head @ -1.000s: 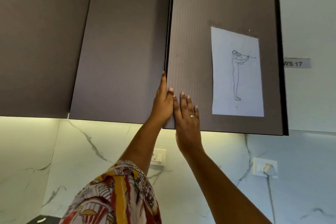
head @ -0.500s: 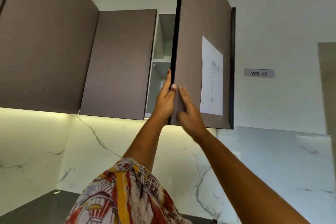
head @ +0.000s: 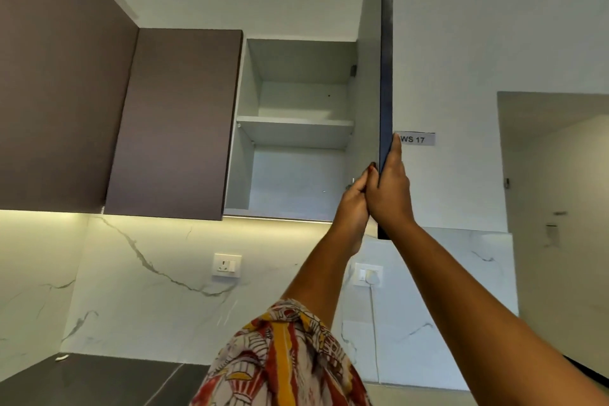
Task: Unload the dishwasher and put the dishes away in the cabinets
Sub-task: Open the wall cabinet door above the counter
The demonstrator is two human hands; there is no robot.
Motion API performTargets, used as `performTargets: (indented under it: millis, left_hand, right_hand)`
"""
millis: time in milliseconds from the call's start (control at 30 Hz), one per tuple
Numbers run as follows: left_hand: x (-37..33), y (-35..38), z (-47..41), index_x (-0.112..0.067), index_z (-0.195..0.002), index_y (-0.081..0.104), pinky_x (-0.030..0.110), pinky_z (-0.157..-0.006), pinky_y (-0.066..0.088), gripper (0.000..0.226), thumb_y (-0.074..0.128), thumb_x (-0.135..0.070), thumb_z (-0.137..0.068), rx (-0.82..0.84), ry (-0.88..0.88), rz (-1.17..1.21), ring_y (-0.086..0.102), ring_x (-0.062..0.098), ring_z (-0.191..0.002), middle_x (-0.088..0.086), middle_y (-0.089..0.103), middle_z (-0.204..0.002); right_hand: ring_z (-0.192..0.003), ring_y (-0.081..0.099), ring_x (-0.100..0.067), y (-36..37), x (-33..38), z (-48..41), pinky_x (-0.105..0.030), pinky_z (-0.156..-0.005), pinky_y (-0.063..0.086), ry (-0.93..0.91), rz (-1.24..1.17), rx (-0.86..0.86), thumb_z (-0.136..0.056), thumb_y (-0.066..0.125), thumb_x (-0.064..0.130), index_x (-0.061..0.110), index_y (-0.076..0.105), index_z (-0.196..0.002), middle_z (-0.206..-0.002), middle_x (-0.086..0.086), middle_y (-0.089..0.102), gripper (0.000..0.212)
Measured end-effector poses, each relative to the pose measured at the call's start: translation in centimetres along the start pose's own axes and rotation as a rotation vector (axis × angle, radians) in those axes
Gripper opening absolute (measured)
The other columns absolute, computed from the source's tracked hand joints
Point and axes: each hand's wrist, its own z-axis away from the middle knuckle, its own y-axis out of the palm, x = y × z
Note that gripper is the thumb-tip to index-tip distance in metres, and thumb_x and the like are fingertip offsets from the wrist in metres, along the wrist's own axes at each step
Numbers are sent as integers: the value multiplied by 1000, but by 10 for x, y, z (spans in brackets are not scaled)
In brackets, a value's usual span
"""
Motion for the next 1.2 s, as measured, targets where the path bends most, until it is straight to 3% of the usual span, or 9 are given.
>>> performTargets:
  millis: [67,167,333,400,467,600,800,967,1200]
  left_hand:
    - [6,11,-4,-25,-138,45,36,-111,35,50,34,-50,-96,-4,-20,-61,44,19,-131,-2,52,-137]
    - [12,26,-2,-28,-140,41,38,-114,32,48,33,-48,-97,30,-26,-118,39,20,-135,-1,45,-144]
    - [23,38,-3,-26,-147,28,36,-113,31,45,29,-16,-103,147,60,-287,31,19,-140,-3,31,-153]
    - [27,44,-1,-28,-148,24,36,-112,32,49,30,-11,-102,181,106,-433,29,21,-141,-3,26,-155]
    - [28,50,2,-27,-148,22,34,-111,32,52,32,-8,-101,207,135,-550,30,23,-141,-2,26,-155]
    - [28,59,9,-23,-149,20,31,-112,29,55,33,-3,-100,251,160,-685,27,23,-142,0,24,-156]
    - [29,70,16,-26,-149,21,31,-112,30,57,36,-3,-99,259,143,-716,29,24,-141,-1,26,-155]
    - [32,78,27,-24,-149,21,32,-111,30,55,36,-6,-99,285,137,-731,30,24,-141,-1,26,-155]
    - [41,76,34,-23,-149,19,32,-111,30,56,35,-3,-99,288,98,-741,30,24,-141,1,26,-155]
  right_hand:
    - [-140,32,-25,-12,-9,2,-34,-111,31,11,23,-21,-101,40,23,28,1,-151,-157,-3,21,63]
    - [-135,38,-24,-30,-21,6,-26,-102,32,-27,40,-70,-100,38,18,25,12,-150,-152,-5,30,57]
    - [-124,51,-27,-49,-33,12,-39,-101,48,51,230,-73,-101,29,33,32,0,-151,-151,-10,30,58]
    - [-119,55,-27,-54,-40,14,-39,-96,50,88,212,-92,-97,21,47,30,9,-151,-147,-10,36,58]
    - [-115,58,-26,-57,-44,17,-33,-89,49,266,39,-127,-92,11,62,26,30,-143,-136,-7,49,66]
    - [-117,56,-26,-69,-48,22,-37,-91,45,407,-64,-151,-93,12,65,24,38,-136,-133,-4,53,65]
    - [-113,58,-26,-82,-54,36,-34,-86,44,471,-73,-98,-86,9,72,22,40,-136,-128,-5,57,77]
    - [-113,58,-26,-87,-65,50,-34,-87,41,567,-124,-115,-88,12,72,22,43,-133,-125,-4,59,74]
    - [-110,60,-24,-91,-68,57,-34,-84,43,559,-163,-97,-87,14,75,22,45,-130,-123,-4,62,75]
